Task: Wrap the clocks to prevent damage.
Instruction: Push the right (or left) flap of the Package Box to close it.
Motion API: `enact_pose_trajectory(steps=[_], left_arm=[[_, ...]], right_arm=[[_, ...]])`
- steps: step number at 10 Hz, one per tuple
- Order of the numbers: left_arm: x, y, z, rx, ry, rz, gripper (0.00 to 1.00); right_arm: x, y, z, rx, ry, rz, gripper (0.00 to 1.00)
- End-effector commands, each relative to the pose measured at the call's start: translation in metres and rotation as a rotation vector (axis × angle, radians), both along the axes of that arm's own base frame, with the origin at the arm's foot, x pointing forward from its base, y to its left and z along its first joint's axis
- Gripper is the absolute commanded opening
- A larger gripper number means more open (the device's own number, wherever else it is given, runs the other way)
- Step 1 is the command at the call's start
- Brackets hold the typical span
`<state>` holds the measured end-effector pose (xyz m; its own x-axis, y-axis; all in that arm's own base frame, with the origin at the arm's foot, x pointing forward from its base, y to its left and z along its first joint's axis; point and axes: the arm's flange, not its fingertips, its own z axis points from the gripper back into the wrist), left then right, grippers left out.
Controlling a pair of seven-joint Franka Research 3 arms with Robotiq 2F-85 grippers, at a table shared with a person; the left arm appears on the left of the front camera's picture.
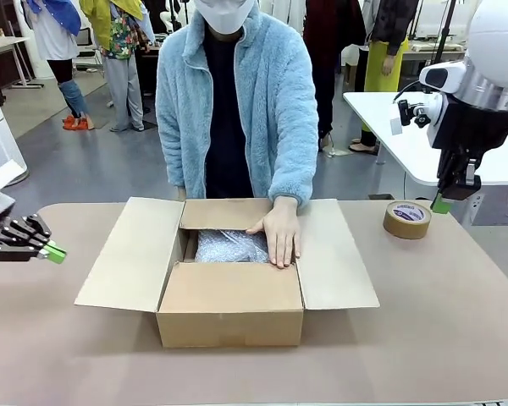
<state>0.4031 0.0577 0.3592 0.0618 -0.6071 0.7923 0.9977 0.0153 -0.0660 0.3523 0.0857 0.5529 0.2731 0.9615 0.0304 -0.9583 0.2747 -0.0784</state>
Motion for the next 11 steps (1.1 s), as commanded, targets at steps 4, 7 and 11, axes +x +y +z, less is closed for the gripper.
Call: enact_pose_trajectory(steps=[4,7,11], left_arm=[[0.031,-0.051,-0.055,-0.044,-0.141,0.047,0.01],[0.043,-0.063,-0.062,-0.213,-0.095,0.034,0.01],[0.047,-0.070,-0.070,-0.472,-0.020,-0.044,0.01]], right_arm=[[0.001,0.002,-0.001,0.018,-0.006,-0.011,0.01],[0.001,0.002,-0.001,0.018,-0.006,-0.011,0.01],[0.001,0.002,-0.001,0.018,-0.006,-0.011,0.01]])
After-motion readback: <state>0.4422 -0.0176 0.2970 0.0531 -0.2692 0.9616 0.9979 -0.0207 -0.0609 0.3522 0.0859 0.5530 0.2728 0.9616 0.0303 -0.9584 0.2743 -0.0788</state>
